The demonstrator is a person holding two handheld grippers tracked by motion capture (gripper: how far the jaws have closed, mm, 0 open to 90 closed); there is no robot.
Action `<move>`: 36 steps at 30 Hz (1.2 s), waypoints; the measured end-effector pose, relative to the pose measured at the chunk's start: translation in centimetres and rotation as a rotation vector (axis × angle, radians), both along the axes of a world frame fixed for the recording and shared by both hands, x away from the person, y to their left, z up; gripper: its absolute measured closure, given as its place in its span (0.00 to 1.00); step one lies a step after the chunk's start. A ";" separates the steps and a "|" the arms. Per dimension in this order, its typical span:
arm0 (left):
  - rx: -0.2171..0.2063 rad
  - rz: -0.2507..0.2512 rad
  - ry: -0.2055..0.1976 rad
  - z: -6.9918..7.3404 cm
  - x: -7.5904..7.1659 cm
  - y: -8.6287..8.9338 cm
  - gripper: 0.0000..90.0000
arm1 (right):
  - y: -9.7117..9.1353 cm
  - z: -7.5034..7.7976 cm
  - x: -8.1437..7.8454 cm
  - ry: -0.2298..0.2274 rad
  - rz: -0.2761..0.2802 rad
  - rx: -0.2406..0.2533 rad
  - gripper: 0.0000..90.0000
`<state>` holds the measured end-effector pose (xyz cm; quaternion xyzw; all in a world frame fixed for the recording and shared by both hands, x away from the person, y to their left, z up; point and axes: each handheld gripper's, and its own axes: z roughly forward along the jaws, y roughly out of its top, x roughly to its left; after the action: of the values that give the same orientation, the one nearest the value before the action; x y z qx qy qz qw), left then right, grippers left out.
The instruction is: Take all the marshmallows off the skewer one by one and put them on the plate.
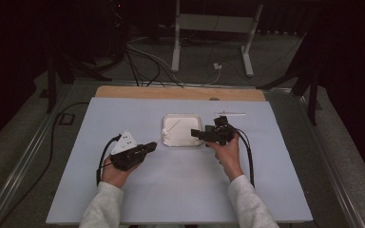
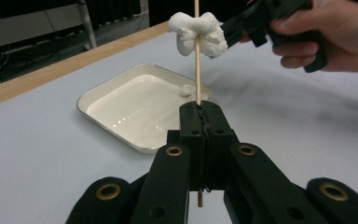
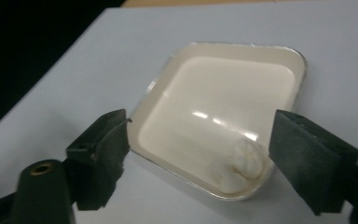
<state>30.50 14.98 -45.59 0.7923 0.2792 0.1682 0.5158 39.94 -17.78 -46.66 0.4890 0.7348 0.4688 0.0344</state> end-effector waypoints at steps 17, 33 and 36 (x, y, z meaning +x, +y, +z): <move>0.004 -0.013 0.001 -0.3 -0.1 -1.0 1.00 | 1.2 3.4 -2.2 -0.029 0.118 0.158 0.09; 0.003 -0.025 -0.006 -0.3 -0.3 -1.8 1.00 | 4.3 3.9 -2.8 0.016 0.240 0.216 0.31; 0.001 -0.027 -0.007 -0.3 -0.3 -1.9 1.00 | 4.9 3.6 -2.8 0.037 0.261 0.221 0.38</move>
<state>30.20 13.10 -45.86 0.7957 0.2667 0.1642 0.5184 37.13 -12.89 -43.02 0.3987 0.7364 0.5384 -0.0942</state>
